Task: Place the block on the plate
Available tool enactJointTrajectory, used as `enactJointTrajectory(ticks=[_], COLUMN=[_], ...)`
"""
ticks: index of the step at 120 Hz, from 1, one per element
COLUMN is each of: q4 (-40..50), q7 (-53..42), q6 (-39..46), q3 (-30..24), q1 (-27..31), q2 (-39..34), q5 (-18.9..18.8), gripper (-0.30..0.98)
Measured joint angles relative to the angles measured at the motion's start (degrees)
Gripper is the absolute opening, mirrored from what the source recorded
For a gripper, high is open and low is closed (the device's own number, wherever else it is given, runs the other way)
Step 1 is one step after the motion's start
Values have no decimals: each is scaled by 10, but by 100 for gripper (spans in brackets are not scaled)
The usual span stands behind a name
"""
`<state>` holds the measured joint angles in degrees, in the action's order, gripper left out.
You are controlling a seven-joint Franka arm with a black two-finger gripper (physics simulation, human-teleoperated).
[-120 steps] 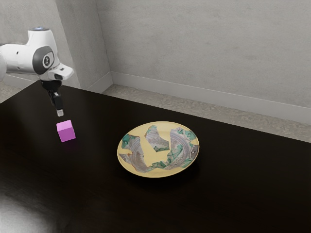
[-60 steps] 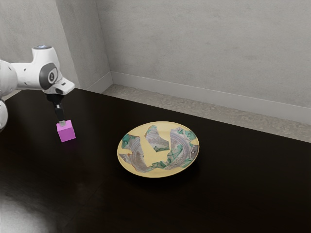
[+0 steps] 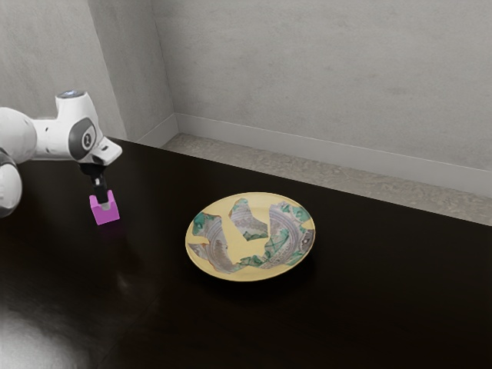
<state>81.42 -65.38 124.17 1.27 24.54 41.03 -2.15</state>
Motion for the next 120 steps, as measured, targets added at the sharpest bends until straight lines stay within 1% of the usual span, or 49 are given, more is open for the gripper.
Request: enactJointTrajectory(ticks=[36,40,49,52,76,96,120], q4=[4,4,4,4,9,30,116], q7=[-8,-8,-9,-10,-11,-11,-5], q6=[17,18,19,19,21,16,9], q3=[0,0,0,0,1,1,1], q1=[1,1,0,-1,-10,-41,-77], q2=[18,19,19,18,6,-40,-123], q5=[9,10,10,10,9,10,16], gripper=[69,65,47,43,42,41,40])
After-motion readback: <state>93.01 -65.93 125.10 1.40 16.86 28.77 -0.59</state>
